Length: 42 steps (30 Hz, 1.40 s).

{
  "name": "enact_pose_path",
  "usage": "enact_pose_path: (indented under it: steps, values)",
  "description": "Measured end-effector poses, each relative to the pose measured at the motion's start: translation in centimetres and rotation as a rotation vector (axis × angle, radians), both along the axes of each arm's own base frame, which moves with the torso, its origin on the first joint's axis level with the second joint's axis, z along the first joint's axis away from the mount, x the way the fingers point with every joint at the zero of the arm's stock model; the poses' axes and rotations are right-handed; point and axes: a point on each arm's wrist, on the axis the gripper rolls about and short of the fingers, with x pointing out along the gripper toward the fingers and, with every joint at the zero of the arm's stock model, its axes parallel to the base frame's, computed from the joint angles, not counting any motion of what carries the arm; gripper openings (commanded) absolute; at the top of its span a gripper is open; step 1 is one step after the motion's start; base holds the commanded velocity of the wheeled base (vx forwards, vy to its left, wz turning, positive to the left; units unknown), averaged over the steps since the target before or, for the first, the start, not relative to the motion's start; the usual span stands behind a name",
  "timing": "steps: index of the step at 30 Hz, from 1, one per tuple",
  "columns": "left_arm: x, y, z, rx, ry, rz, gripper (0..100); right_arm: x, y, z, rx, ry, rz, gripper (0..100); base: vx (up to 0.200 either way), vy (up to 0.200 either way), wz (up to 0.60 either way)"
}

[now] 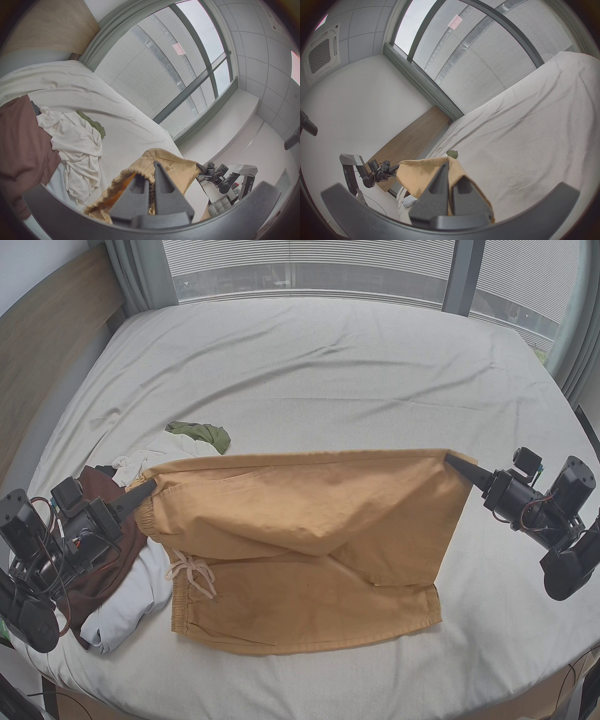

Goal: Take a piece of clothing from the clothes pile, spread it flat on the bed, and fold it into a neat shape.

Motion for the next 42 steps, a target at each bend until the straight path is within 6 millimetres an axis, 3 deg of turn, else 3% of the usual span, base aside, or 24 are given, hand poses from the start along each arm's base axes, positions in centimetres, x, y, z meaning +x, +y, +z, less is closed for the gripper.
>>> enact_pose_path:
  steps: [7,19,29,42]
  values:
    - [0.8,0.1,0.1,-0.008,-0.01,0.042,0,1.1,0.4,0.3,0.003,-0.025,0.006,0,0.0,0.0,0.0]
    - [1.7,-0.3,-0.8,-0.014,0.029,0.042,0,4.0,-1.0,0.2,0.005,-0.036,-0.046,0,0.0,0.0,0.0]
    - [4.1,-0.6,-1.0,-0.015,0.006,0.092,0,5.9,-1.6,-0.3,0.004,-0.031,-0.067,0,0.0,0.0,0.0]
    - [6.9,-0.8,-1.6,-0.038,-0.004,0.188,0,8.9,-0.9,-0.6,0.002,0.015,-0.062,0,0.0,0.0,0.0]
